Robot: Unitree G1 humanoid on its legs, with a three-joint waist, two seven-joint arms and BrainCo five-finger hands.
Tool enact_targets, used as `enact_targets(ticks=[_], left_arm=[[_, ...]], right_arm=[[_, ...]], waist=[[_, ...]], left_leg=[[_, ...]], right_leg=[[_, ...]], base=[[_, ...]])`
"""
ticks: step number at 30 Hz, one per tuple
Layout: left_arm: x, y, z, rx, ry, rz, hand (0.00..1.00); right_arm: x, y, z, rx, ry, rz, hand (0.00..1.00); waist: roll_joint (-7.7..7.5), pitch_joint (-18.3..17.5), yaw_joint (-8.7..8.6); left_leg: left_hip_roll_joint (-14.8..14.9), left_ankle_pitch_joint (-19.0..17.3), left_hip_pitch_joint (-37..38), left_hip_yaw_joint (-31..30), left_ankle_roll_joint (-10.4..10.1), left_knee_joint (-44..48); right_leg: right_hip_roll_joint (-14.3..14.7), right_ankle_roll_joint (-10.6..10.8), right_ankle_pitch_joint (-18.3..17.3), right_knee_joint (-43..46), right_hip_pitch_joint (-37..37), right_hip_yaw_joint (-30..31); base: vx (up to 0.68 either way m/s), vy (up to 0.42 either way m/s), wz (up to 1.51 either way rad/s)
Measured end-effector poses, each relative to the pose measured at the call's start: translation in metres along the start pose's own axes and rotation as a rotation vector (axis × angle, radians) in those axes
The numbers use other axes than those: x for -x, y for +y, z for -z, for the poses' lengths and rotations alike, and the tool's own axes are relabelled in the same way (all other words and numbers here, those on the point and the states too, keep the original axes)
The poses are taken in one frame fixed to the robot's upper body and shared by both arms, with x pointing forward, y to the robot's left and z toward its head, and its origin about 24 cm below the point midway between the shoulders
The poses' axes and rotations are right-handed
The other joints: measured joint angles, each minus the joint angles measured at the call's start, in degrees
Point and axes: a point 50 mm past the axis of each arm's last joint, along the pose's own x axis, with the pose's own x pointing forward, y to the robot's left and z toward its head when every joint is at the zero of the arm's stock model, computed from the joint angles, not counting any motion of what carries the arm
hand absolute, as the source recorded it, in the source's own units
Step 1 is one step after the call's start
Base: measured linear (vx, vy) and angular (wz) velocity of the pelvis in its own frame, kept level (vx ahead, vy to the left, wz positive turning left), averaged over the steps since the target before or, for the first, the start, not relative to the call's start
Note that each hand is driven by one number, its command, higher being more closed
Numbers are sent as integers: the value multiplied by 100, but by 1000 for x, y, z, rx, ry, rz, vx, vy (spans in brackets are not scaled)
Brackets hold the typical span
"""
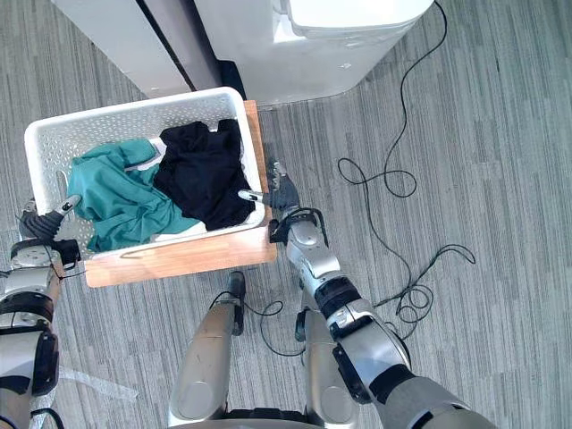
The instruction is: Pick up the laundry basket with both hands and put the clothes into the washing machine.
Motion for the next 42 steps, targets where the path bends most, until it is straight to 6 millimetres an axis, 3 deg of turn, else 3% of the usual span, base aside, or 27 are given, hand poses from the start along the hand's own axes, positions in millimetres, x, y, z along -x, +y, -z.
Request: enact_targets(ticks=[7, 12, 13, 16, 22, 27, 34, 38, 42], left_arm=[[-1, -10, -16, 15, -43, 7, 0], [2, -25, -28, 40, -80, 32, 0], [2, -30, -31, 47, -88, 39, 100], [3, -37, -38, 57, -105, 60, 100], [12, -63, -65, 105, -199, 139, 100], [15, -72, -68, 125, -202, 162, 100], [25, -97, -59, 152, -154, 240, 100], [37, -120, -44, 165, -107, 314, 100], [55, -135, -19, 201, -53, 412, 100]], right_arm=[[-6, 2, -6, 42, 6, 18, 0], [-7, -7, -9, 69, -3, 61, 0], [-9, -11, -10, 69, -3, 75, 100], [-12, -18, -15, 90, -4, 102, 100], [-16, -54, -26, 158, -2, 224, 100], [-15, -66, -26, 183, 10, 253, 100], [-7, -89, -14, 200, 55, 313, 100], [4, -109, 3, 206, 133, 363, 100], [18, -125, 24, 209, 216, 396, 100]], waist=[[13, -68, 31], [14, -68, 101], [14, -68, 109], [15, -68, 115], [21, -71, 126], [55, -86, 124], [198, -141, 151], [282, -137, 140], [485, -108, 103]], left_leg=[[-70, 82, -131, -145, -10, -22], [-77, 119, -143, -164, -1, -62], [-79, 139, -148, -175, -5, -76], [-90, 171, -153, -214, -18, -106], [-101, 221, -198, -310, -47, -104], [-94, 224, -189, -285, -51, -93], [-89, 224, -9, -224, -49, -87], [-75, 221, 274, -197, -48, -169], [-56, 232, 705, -155, -71, -385]], right_leg=[[-20, -23, 19, 0, -71, -111], [-85, -26, 34, 0, -77, -143], [-90, -26, 35, 0, -78, -162], [-95, -28, 37, 0, -80, -190], [-104, -30, 37, 11, -80, -283], [-97, -30, 37, 13, -80, -269], [-93, -32, 32, 93, 16, -158], [-90, -66, -47, 116, 262, -136], [-71, -107, -204, 186, 541, -124]], base=[[-12, -9, 11], [-23, 8, 6], [-17, -9, 7], [-18, -15, 8], [-21, -14, 8], [0, 0, 0], [6, 6, -5], [3, 4, -2], [9, -23, -5]])
